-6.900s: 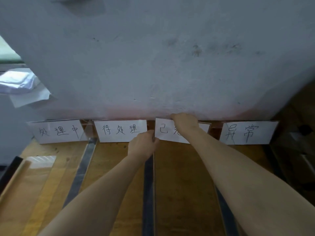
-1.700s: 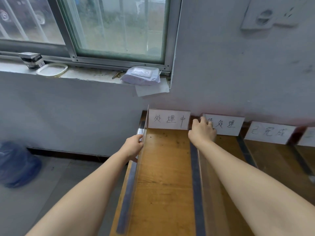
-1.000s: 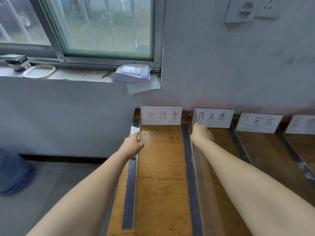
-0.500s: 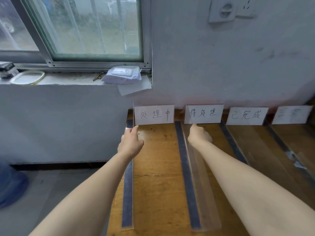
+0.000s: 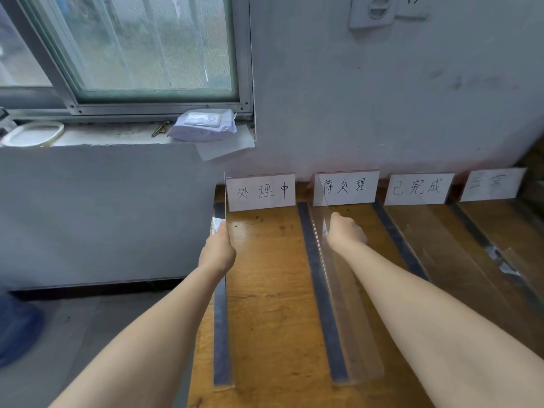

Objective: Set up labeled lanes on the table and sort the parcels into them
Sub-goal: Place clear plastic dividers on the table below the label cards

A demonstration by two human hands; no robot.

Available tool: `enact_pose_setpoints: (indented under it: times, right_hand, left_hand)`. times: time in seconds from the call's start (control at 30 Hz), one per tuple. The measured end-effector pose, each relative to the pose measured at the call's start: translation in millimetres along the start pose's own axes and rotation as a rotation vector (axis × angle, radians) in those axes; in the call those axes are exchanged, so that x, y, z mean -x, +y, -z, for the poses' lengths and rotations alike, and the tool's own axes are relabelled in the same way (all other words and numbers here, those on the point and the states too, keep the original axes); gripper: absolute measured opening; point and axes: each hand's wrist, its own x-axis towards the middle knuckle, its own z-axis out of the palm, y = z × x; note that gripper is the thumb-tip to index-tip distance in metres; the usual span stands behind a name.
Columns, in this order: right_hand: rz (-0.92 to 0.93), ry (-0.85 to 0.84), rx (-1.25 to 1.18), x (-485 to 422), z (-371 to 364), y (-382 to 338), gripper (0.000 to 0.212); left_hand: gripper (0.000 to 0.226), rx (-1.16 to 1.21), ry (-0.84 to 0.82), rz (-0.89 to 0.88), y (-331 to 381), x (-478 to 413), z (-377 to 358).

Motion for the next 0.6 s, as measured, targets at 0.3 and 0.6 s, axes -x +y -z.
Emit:
enact_pose_setpoints:
  times: [0.3,0.6]
  right_hand:
    - [0.002,0.002,0.005,2.3,0.9,-7.0,0.036]
    - [-0.02,-0.008,0.012,0.5,-2.8,-7.8,0.038]
  left_hand:
    - [0.063,0.015,0.004,0.0,-6.0,1.9,8.8]
    - [0.052,0.021,-0.023,-0.051,-6.9,0.2,5.6]
